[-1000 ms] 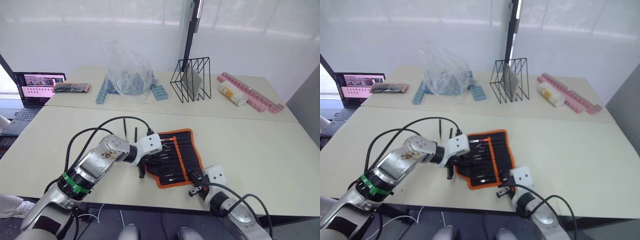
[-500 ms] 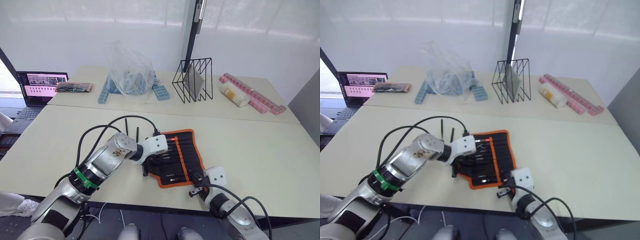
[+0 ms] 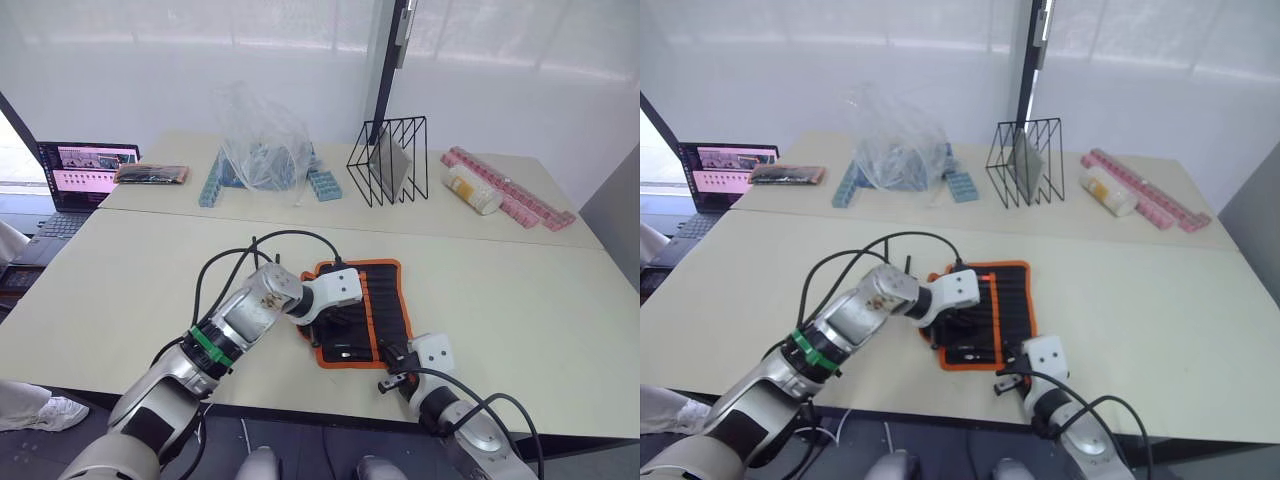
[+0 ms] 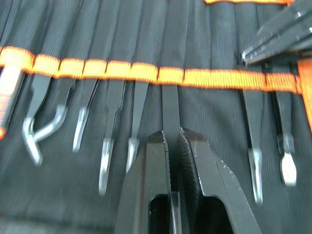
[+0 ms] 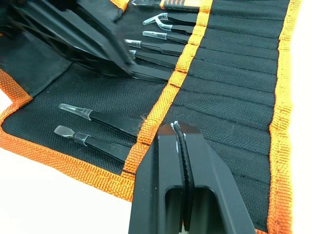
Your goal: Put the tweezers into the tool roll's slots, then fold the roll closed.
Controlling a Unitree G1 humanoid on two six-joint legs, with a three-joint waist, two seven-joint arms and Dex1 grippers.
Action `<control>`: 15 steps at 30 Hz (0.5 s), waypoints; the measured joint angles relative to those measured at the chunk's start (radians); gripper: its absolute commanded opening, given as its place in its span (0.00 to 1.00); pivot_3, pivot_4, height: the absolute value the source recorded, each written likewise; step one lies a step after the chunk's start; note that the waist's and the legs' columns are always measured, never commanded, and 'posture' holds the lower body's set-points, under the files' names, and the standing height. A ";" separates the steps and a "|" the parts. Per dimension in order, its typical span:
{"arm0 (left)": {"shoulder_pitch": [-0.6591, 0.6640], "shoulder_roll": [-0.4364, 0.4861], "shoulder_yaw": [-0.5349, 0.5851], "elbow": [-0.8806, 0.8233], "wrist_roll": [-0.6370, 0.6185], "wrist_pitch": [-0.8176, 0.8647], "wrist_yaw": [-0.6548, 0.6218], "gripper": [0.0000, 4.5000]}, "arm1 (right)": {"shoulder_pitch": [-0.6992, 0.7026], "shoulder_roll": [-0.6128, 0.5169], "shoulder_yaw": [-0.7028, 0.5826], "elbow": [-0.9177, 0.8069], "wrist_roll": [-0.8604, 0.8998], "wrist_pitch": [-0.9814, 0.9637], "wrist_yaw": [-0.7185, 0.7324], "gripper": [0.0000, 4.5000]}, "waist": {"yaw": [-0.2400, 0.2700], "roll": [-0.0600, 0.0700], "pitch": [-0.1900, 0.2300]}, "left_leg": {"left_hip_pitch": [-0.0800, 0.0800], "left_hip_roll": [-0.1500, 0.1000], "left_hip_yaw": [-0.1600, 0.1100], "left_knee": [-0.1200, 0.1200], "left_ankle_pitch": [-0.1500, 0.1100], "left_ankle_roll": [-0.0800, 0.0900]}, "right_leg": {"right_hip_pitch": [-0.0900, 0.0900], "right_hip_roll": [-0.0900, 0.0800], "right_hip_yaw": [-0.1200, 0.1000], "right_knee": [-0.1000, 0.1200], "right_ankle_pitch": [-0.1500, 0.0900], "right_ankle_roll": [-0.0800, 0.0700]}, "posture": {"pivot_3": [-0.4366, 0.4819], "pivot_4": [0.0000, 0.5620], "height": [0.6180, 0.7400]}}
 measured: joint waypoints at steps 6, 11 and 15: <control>-0.013 -0.049 -0.003 0.066 0.036 -0.076 0.005 0.01 | 0.004 -0.002 0.001 -0.004 0.000 0.000 -0.001 0.00 | 0.001 0.000 0.000 | 0.000 0.000 0.000 0.000 0.000 0.000 | 0.000 0.000 0.000 0.000 0.000 0.000 | 0.48 0.27 0.71; -0.034 -0.079 -0.011 0.146 0.058 -0.172 0.004 0.01 | 0.017 -0.002 0.001 -0.012 0.000 0.000 -0.001 0.00 | 0.003 0.000 0.000 | 0.000 -0.001 0.000 0.000 0.000 0.000 | 0.001 0.000 0.000 0.000 0.000 0.000 | 0.48 0.27 0.71; -0.040 -0.090 -0.010 0.188 0.067 -0.225 0.004 0.01 | 0.023 -0.002 0.002 -0.013 0.000 0.000 -0.001 0.00 | 0.008 -0.001 -0.001 | 0.001 -0.001 0.000 0.001 0.001 0.001 | 0.002 -0.001 0.000 0.000 0.000 0.002 | 0.48 0.27 0.71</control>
